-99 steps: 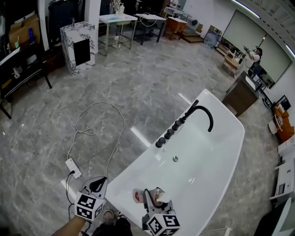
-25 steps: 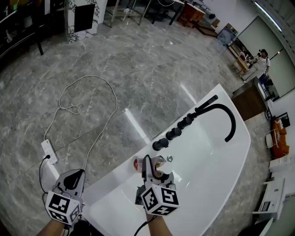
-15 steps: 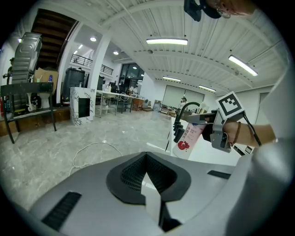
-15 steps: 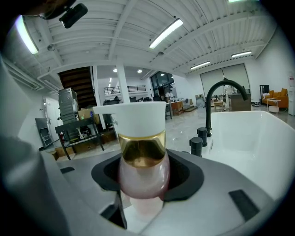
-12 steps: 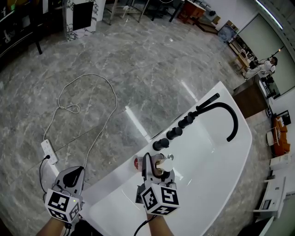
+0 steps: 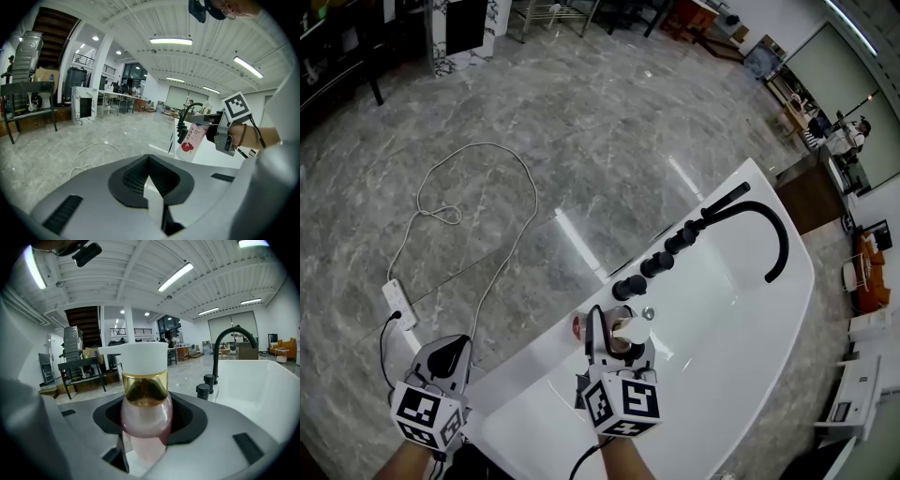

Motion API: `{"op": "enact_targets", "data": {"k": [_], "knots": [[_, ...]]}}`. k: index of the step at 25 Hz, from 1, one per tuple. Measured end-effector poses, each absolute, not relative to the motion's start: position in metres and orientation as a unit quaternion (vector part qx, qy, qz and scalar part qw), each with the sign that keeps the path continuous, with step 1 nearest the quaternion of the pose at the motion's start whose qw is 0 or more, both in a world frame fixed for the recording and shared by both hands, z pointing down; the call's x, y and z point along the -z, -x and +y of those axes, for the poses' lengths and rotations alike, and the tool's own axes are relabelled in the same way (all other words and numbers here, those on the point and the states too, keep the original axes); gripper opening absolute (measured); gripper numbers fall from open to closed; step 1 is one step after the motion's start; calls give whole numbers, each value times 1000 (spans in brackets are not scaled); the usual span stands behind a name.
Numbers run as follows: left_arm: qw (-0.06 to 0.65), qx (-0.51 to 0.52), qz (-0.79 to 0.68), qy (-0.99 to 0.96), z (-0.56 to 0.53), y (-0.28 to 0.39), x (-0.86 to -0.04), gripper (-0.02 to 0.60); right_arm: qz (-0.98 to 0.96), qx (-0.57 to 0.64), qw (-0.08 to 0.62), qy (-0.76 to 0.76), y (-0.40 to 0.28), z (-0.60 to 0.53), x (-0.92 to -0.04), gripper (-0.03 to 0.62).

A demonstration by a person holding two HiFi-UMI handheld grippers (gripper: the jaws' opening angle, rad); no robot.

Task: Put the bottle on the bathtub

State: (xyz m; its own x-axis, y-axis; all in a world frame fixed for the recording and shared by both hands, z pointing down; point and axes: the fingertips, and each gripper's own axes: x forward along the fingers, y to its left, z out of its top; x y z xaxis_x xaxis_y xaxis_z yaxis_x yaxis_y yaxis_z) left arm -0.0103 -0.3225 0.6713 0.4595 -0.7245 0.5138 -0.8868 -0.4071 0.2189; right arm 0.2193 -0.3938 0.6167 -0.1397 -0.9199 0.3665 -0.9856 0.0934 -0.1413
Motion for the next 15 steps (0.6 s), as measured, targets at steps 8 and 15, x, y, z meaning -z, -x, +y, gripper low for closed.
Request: {"op": "enact_targets", "data": {"k": [8, 15], "knots": [[239, -173, -492, -819, -320, 13, -678, 3, -742, -154, 109, -644, -210, -391, -618, 226], [242, -172, -493, -818, -315, 17, -677, 3, -745, -144, 117, -641, -205, -389, -616, 226]]}}
